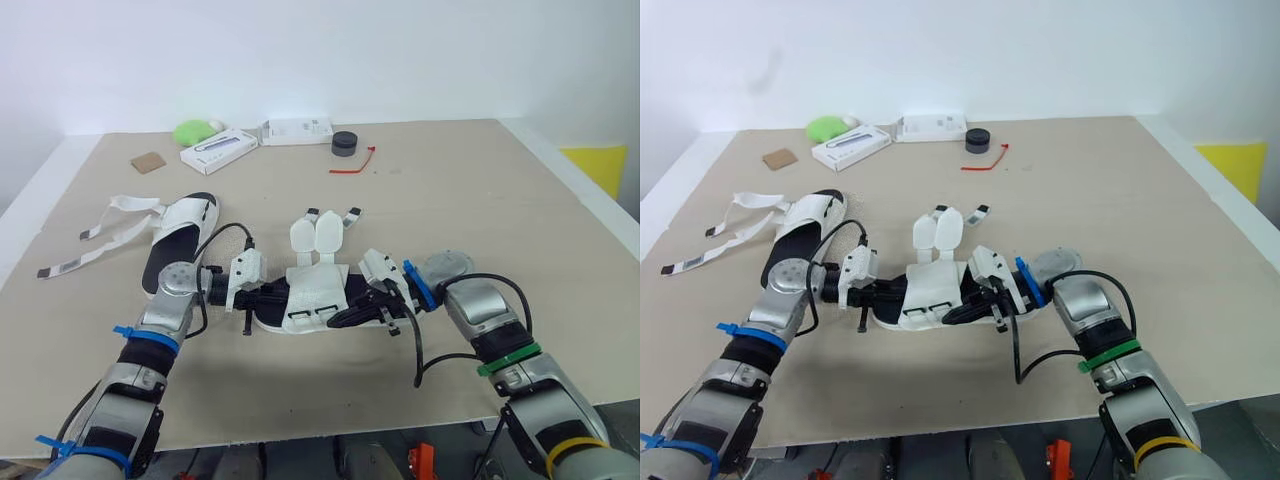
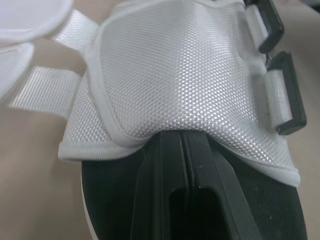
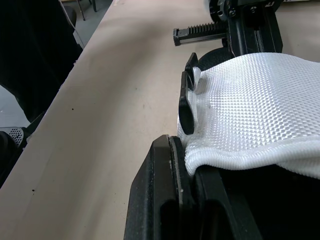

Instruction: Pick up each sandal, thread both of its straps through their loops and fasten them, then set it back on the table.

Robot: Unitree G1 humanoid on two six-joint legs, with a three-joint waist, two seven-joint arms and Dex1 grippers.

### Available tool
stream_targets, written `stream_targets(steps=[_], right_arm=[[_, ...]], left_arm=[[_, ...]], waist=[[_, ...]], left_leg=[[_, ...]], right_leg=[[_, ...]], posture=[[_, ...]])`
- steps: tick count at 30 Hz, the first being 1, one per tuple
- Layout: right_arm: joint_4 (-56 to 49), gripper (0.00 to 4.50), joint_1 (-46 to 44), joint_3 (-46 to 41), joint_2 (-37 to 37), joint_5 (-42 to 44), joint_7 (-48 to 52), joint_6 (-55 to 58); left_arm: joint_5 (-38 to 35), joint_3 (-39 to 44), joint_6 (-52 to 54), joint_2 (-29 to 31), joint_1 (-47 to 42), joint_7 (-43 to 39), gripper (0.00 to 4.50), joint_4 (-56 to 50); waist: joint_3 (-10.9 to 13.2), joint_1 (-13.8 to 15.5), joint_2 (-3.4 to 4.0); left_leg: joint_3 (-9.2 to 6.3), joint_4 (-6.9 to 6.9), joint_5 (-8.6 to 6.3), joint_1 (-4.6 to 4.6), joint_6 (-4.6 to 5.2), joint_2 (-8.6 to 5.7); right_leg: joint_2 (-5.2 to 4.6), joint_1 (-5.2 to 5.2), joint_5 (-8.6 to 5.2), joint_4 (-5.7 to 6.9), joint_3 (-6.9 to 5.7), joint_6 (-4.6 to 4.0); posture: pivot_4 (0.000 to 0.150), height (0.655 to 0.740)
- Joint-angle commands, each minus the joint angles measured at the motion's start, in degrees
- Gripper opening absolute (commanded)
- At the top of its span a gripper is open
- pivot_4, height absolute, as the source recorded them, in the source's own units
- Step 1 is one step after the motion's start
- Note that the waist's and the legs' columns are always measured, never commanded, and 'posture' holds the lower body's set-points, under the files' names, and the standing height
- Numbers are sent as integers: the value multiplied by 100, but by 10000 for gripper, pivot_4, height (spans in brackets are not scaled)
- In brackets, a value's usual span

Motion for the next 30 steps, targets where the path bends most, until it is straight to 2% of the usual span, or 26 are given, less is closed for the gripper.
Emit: stream_targets(steps=[1,12,19,30], right_arm=[[-362,0,-27,-146,101,164,-54,42],[-427,0,-7,-187,118,130,-99,97],[-432,0,7,-196,153,98,-126,87],[-459,0,13,-220,177,77,-165,114]], left_arm=[[274,-562,381,-148,717,-91,397,123],[352,-602,219,44,632,-390,397,400],[365,-641,-22,311,458,-980,397,450],[277,-711,11,214,866,-918,397,-78]], waist=[[-26,0,3],[-60,2,2],[-58,-51,0],[-59,-55,0]], left_leg=[[0,0,-5,0,0,0],[1,1,-80,92,-2,0],[1,-1,-90,93,-6,9],[1,-1,-136,95,22,35]], right_leg=[[0,1,0,0,0,9],[-1,94,-83,-1,-1,-17],[9,90,-85,0,-1,-15],[34,91,-112,1,-1,-26]], posture=[[1500,7400],[1500,7400],[1500,7400],[1500,7400]])
